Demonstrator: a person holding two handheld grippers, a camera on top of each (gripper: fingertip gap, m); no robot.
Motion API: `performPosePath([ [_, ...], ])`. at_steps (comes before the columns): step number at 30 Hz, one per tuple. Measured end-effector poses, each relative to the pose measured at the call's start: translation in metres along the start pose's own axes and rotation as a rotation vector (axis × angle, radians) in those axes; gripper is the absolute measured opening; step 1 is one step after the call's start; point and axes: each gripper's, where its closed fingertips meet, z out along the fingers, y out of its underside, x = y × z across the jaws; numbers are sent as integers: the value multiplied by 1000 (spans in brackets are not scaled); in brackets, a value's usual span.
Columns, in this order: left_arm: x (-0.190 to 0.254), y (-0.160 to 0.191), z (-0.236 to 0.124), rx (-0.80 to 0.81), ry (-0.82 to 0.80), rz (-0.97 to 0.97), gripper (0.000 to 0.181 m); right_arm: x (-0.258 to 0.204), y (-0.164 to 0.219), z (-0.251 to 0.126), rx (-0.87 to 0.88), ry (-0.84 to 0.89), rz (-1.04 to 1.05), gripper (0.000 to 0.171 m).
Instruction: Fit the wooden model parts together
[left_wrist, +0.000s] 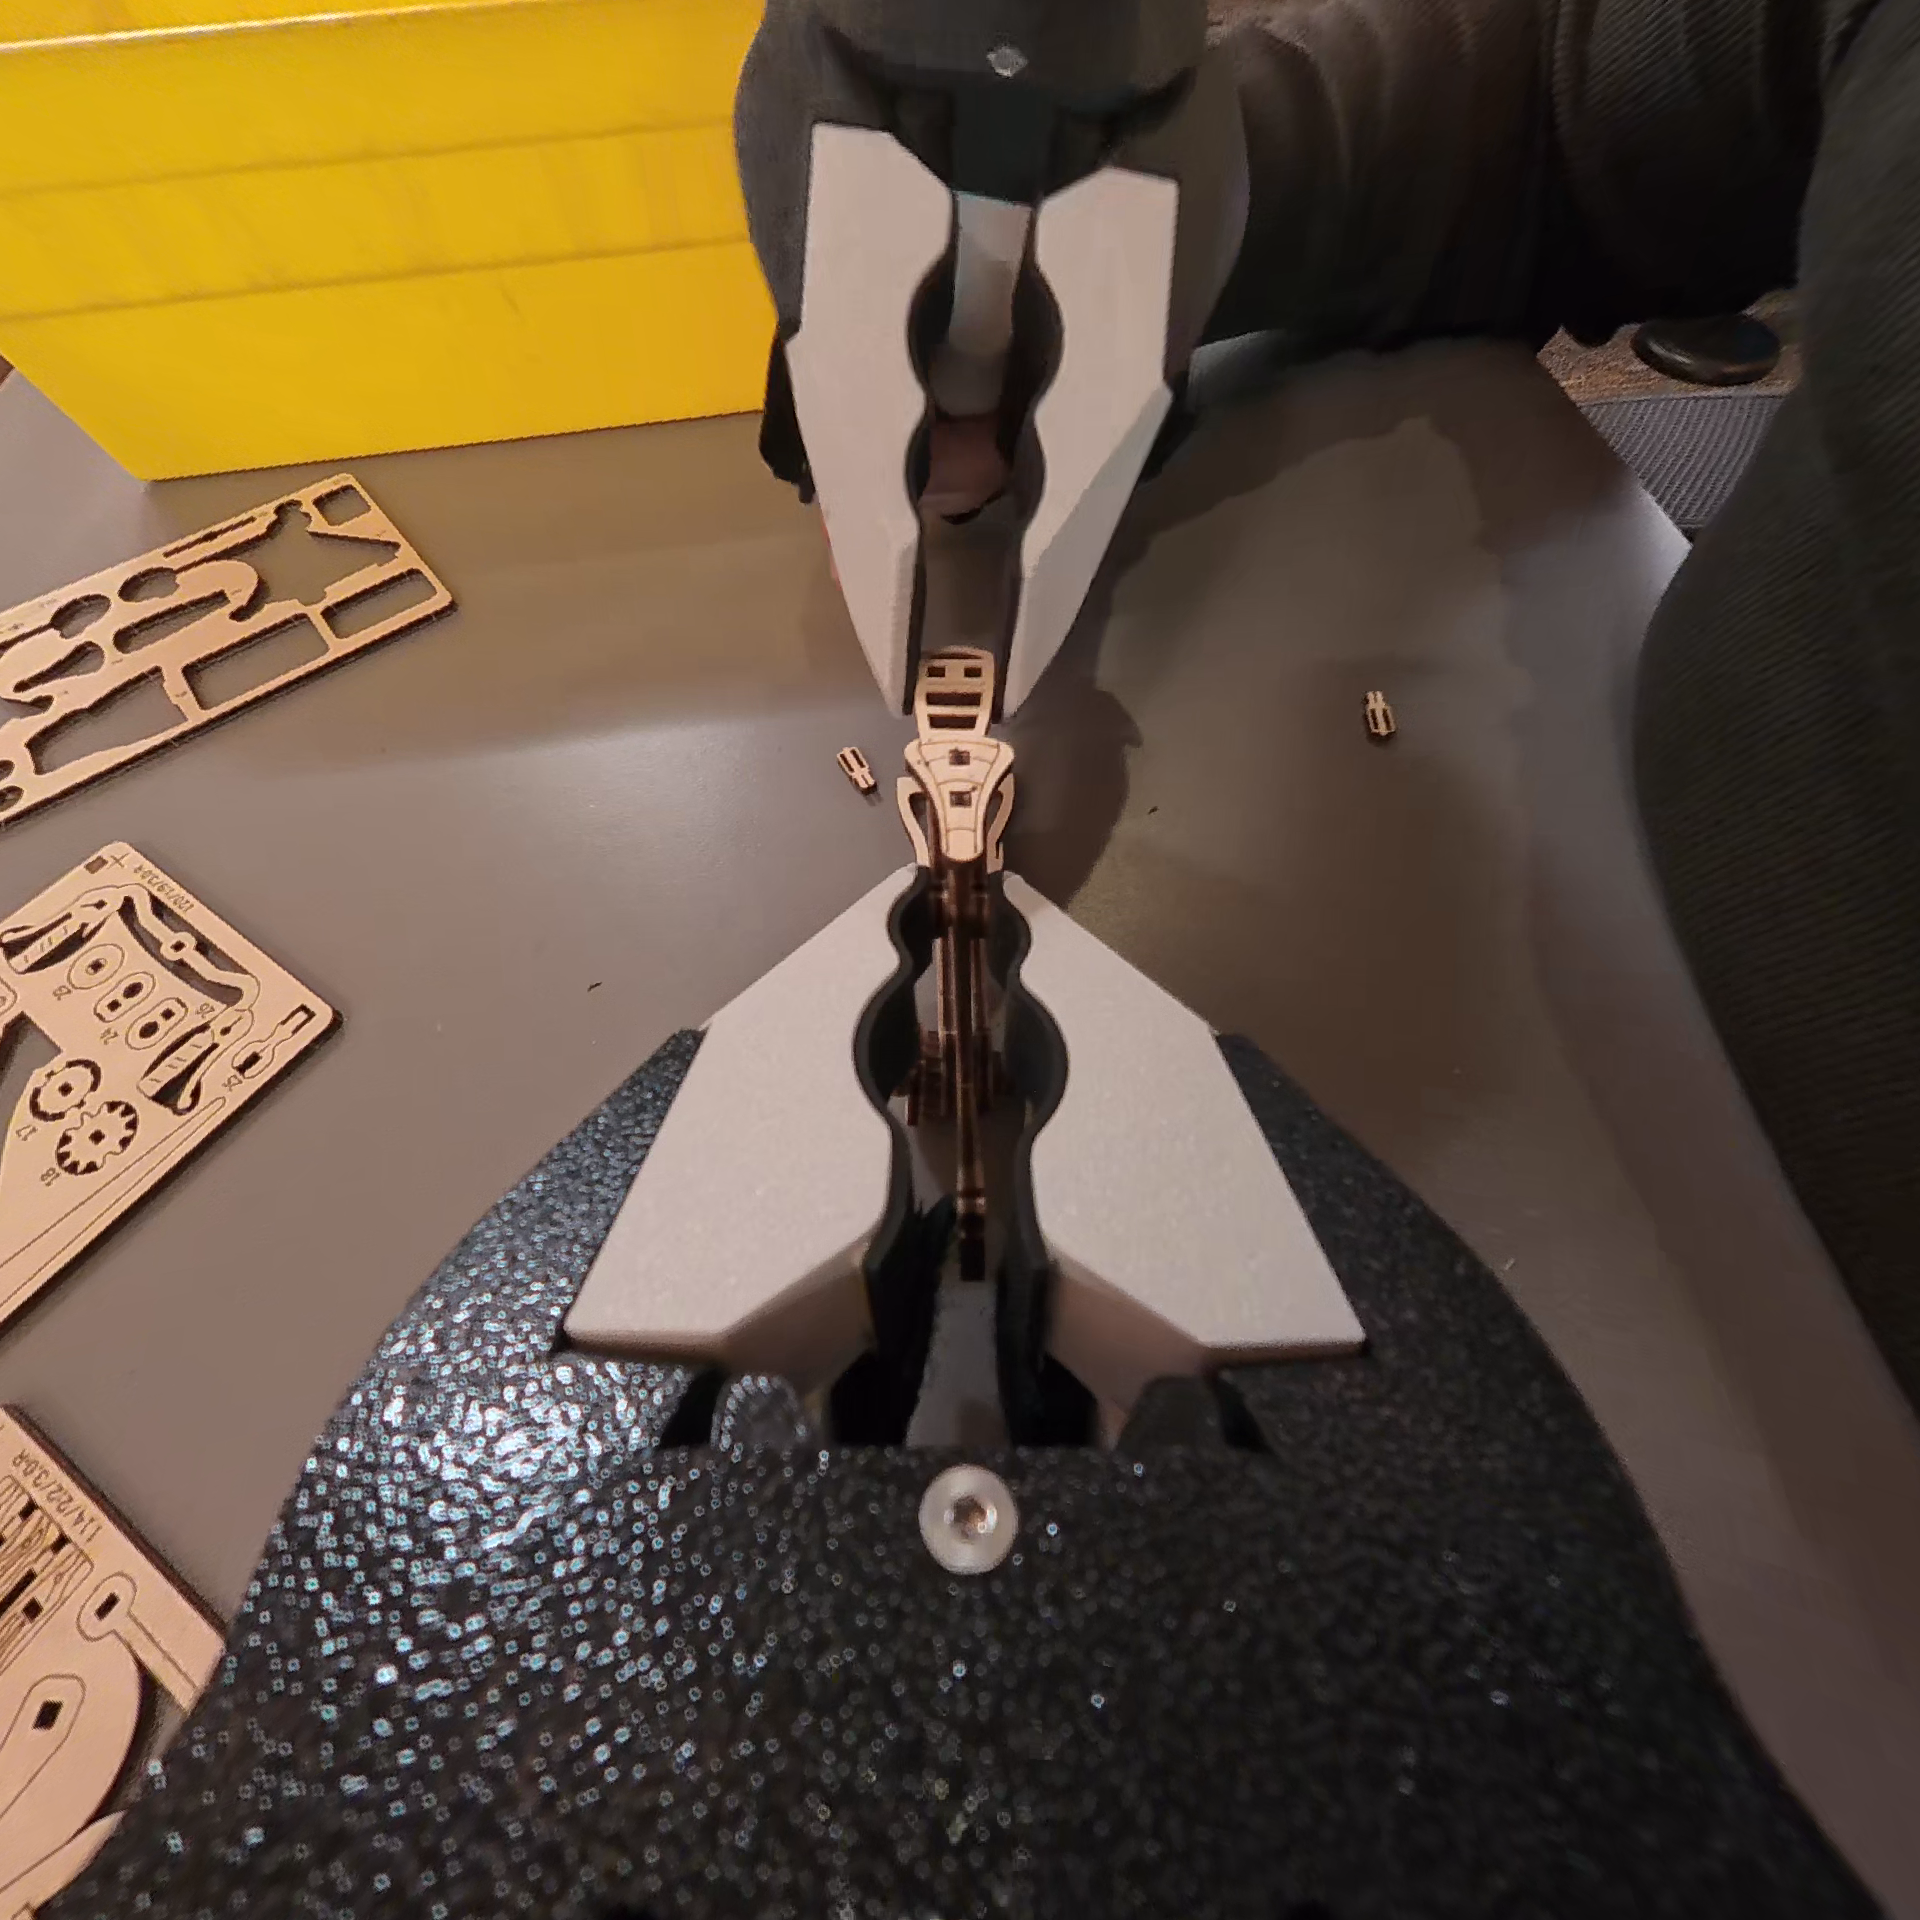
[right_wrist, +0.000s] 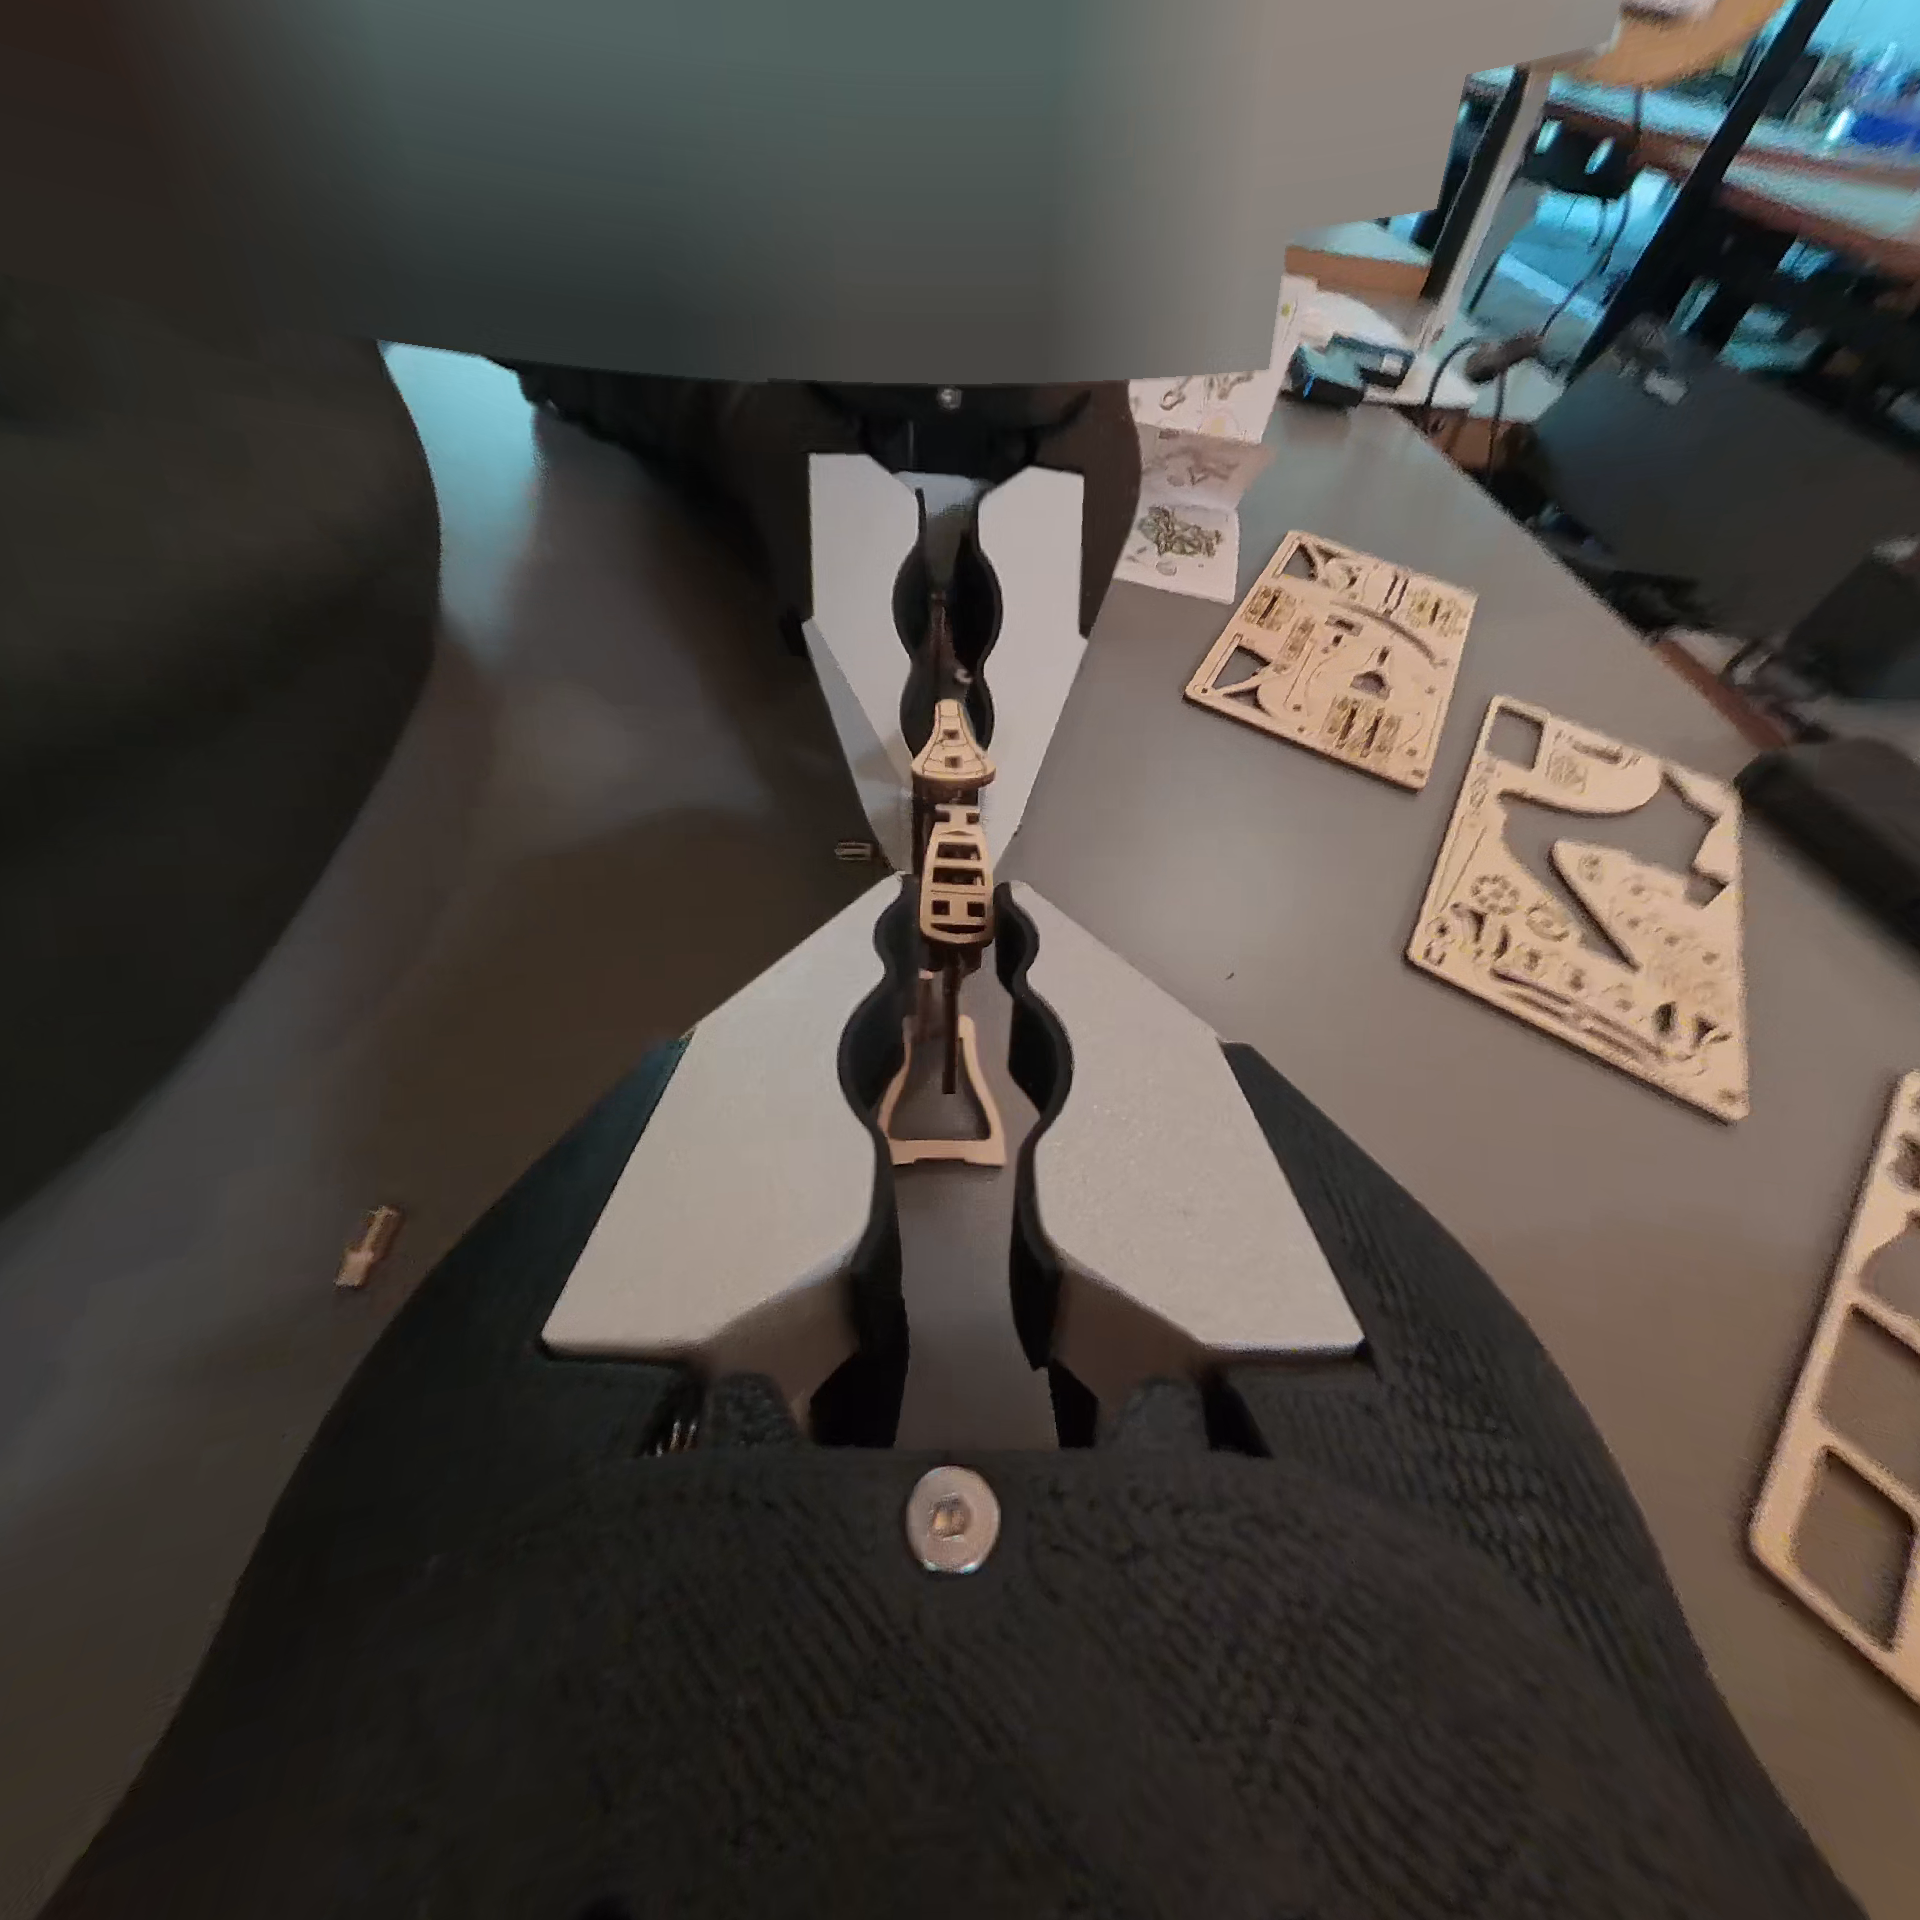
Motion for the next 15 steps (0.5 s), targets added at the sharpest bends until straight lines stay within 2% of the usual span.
performPosePath([
  [2,0,0,0,-2,-1,2,7,0,1,0,-7,13,-28,13],
  [8,0,0,0,4,2,-13,7,2,1,0,-6,-25,145,12],
  [12,0,0,1,7,4,-18,7,2,1,0,-17,21,11,13],
  [15,0,0,1,8,5,-20,7,2,2,0,-24,16,46,13],
])
